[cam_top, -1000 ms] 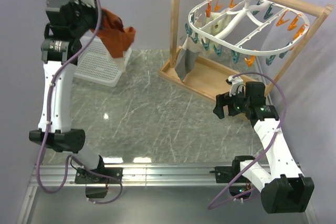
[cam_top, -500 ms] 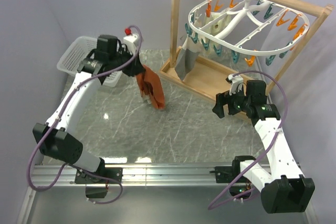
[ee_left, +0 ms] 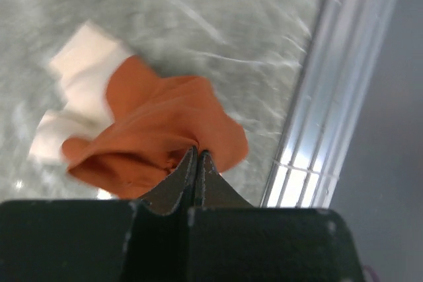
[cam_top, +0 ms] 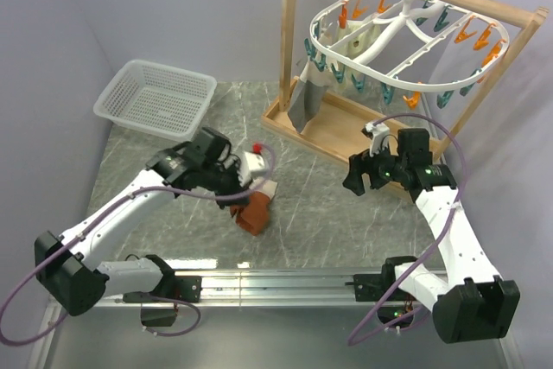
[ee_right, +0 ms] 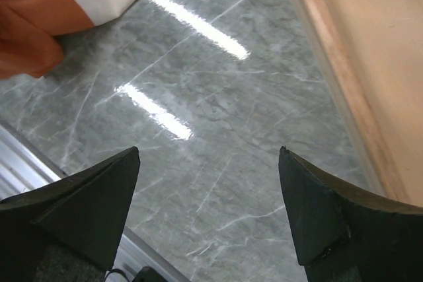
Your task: Clip the underwear to the hanger
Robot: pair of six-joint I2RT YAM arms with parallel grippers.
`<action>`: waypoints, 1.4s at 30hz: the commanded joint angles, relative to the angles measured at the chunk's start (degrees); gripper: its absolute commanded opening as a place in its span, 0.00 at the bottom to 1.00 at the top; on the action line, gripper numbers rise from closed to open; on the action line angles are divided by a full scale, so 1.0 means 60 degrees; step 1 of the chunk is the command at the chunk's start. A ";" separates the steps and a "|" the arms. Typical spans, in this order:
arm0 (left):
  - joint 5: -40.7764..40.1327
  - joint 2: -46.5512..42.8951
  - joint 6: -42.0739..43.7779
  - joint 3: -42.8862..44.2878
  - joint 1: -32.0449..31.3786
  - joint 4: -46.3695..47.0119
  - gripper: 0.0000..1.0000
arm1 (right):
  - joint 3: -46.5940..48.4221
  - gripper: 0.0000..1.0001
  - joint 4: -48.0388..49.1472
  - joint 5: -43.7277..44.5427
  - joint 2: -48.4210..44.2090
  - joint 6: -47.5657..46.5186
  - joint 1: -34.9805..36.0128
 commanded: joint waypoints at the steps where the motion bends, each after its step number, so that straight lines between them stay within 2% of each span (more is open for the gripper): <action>1: -0.0438 0.0400 0.1156 0.0171 -0.1376 -0.0478 0.00 | 0.0643 0.91 0.0062 -0.0209 0.0327 0.0049 0.0327; 2: -0.0758 0.0533 0.1172 0.0172 -0.2178 -0.0391 0.00 | 0.0717 0.91 0.0076 -0.0224 0.0385 0.0064 0.0342; 4: -0.1053 0.0956 0.1230 0.0041 -0.2973 0.0062 0.00 | 0.0936 0.90 0.0004 -0.0253 0.0576 0.0123 0.0356; 5: -0.1403 0.1133 0.1274 0.0025 -0.3789 0.0224 0.00 | 0.1024 0.90 -0.0041 -0.0282 0.0678 0.0108 0.0356; 7: -0.1814 0.1717 0.1333 0.0025 -0.4555 0.0853 0.00 | 0.1171 0.88 -0.0114 -0.0312 0.0796 0.0123 0.0356; 8: -0.2019 0.1924 0.1333 0.0040 -0.5168 0.1029 0.04 | 0.1302 0.87 -0.0172 -0.0297 0.0941 0.0108 0.0371; 9: -0.2500 0.2173 0.1347 0.0083 -0.5406 0.1205 0.12 | 0.1361 0.87 -0.0216 -0.0181 0.1001 0.0094 0.0415; 10: -0.2722 0.2610 0.1231 0.0287 -0.5583 0.1439 0.27 | 0.1434 0.85 -0.0246 -0.0093 0.1059 0.0079 0.0516; 12: -0.2507 0.2936 0.1027 0.0755 -0.5498 0.1281 0.41 | 0.1494 0.82 -0.0334 0.0214 0.1162 -0.0038 0.0750; 13: -0.2331 0.2806 0.0721 0.1222 -0.5308 0.1222 0.55 | 0.1552 0.81 -0.0305 0.0607 0.1206 -0.0024 0.0911; 15: -0.1644 0.2252 0.0382 0.1591 -0.4241 0.1221 0.65 | 0.1596 0.77 -0.0217 0.0932 0.1308 0.0093 0.1439; 16: -0.1075 0.1494 0.0004 0.1926 -0.3773 0.1265 0.70 | 0.1625 0.74 -0.0086 0.1296 0.1352 0.0181 0.1658; 17: -0.0968 0.1095 -0.0232 0.2075 -0.2767 0.1367 0.72 | 0.1698 0.73 0.0002 0.1445 0.1527 0.0283 0.2110; 19: -0.1097 0.0000 -0.0907 0.2411 -0.1766 0.1485 0.77 | 0.1815 0.66 0.0279 0.1796 0.1777 0.0576 0.2653; 20: -0.1316 -0.0312 -0.1053 0.2500 -0.0891 0.1442 0.78 | 0.1831 0.64 0.0426 0.2131 0.2010 0.0693 0.2917; 21: -0.1695 -0.0808 -0.1330 0.2675 -0.0476 0.1354 0.81 | 0.1903 0.61 0.0747 0.2279 0.2128 0.0897 0.3514; 22: -0.2047 -0.1031 -0.1507 0.2706 -0.0051 0.1281 0.81 | 0.1976 0.61 0.0881 0.2382 0.2274 0.1001 0.3796; 23: -0.2196 -0.1236 -0.1727 0.2691 0.0895 0.1208 0.81 | 0.2064 0.60 0.1027 0.2674 0.2595 0.1205 0.4118; 25: -0.2518 -0.1924 -0.2488 0.2270 0.1838 0.1425 0.84 | 0.2488 0.58 0.1292 0.3012 0.2991 0.1309 0.5245; 26: -0.3158 -0.2144 -0.2780 0.2063 0.2669 0.1601 0.86 | 0.2693 0.58 0.1278 0.3347 0.3501 0.1353 0.5684; 28: -0.3805 -0.2570 -0.3645 0.1610 0.3538 0.1880 0.87 | 0.3481 0.57 0.1089 0.3685 0.4074 0.1368 0.6870; 29: -0.4331 -0.2643 -0.4083 0.1506 0.4310 0.1866 0.87 | 0.3761 0.57 0.1029 0.4050 0.4614 0.1368 0.7252; 30: -0.4510 -0.2659 -0.4638 0.1316 0.4724 0.1721 0.87 | 0.4243 0.57 0.0956 0.4213 0.4851 0.1382 0.7966; 32: -0.4629 -0.2557 -0.5125 0.1110 0.5776 0.1472 0.87 | 0.4729 0.57 0.0940 0.4389 0.5567 0.1528 0.8484; 34: -0.4104 -0.2352 -0.5638 0.0803 0.6715 0.1120 0.87 | 0.5446 0.57 0.0897 0.4478 0.6343 0.1660 0.9243; 39: -0.1707 -0.2000 -0.5948 0.0232 0.7379 0.0855 0.88 | 0.6824 0.57 0.0780 0.4975 0.7912 0.2158 1.0345; 42: -0.1304 -0.1999 -0.5816 0.0143 0.7423 0.0870 0.88 | 0.7877 0.56 0.0561 0.4992 0.8997 0.2451 1.0683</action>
